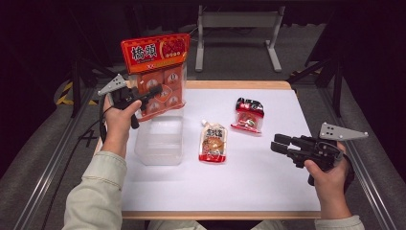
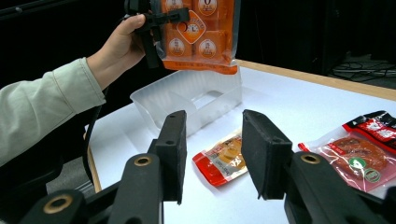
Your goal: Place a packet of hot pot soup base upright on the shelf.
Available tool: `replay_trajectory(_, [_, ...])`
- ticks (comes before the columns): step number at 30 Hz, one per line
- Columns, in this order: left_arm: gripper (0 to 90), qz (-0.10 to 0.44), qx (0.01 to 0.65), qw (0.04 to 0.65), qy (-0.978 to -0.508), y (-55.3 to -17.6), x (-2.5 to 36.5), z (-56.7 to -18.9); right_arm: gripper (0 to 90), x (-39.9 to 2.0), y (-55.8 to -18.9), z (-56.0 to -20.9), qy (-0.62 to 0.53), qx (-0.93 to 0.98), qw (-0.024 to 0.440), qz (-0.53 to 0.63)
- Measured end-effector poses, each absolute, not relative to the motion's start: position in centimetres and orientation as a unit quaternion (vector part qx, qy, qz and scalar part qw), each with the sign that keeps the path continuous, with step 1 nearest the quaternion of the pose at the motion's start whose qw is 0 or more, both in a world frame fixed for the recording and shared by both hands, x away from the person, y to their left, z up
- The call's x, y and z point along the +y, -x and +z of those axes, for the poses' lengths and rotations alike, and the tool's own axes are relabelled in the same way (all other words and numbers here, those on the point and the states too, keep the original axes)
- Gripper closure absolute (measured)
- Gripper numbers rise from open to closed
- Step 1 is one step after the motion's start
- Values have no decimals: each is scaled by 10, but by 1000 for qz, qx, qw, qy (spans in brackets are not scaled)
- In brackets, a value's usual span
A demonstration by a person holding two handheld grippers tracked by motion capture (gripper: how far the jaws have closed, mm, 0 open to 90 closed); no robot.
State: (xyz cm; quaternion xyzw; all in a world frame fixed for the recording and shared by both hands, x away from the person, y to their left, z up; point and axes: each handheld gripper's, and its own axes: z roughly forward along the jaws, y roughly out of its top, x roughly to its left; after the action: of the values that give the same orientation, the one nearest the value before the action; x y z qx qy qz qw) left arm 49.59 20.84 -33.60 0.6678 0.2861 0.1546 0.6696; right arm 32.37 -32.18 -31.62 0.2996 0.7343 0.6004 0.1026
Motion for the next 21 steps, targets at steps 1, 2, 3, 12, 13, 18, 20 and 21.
replay_trajectory(1, [709,154,290,674,-662,-498,210,-339,611,-322,-324,-316,-300,734,103,600])
replay_trajectory(2, [709,154,294,677,-657,-500,210,-341,611,-321,-324,-317,-299,735,101,601])
replay_trajectory(3, [709,153,297,679,-653,-501,210,-343,611,-321,-325,-317,-299,734,98,601])
replay_trajectory(12, [708,158,309,677,-649,-505,206,-357,612,-320,-326,-316,-290,736,96,603])
replay_trajectory(13, [709,160,310,675,-650,-504,206,-357,612,-320,-326,-316,-288,736,93,605])
replay_trajectory(18, [709,167,322,679,-638,-503,206,-363,611,-318,-326,-315,-273,736,82,614])
replay_trajectory(20, [709,166,323,678,-639,-503,205,-365,611,-317,-325,-314,-271,737,82,614])
replay_trajectory(21, [708,165,323,677,-640,-503,204,-366,611,-317,-325,-314,-269,738,83,614])
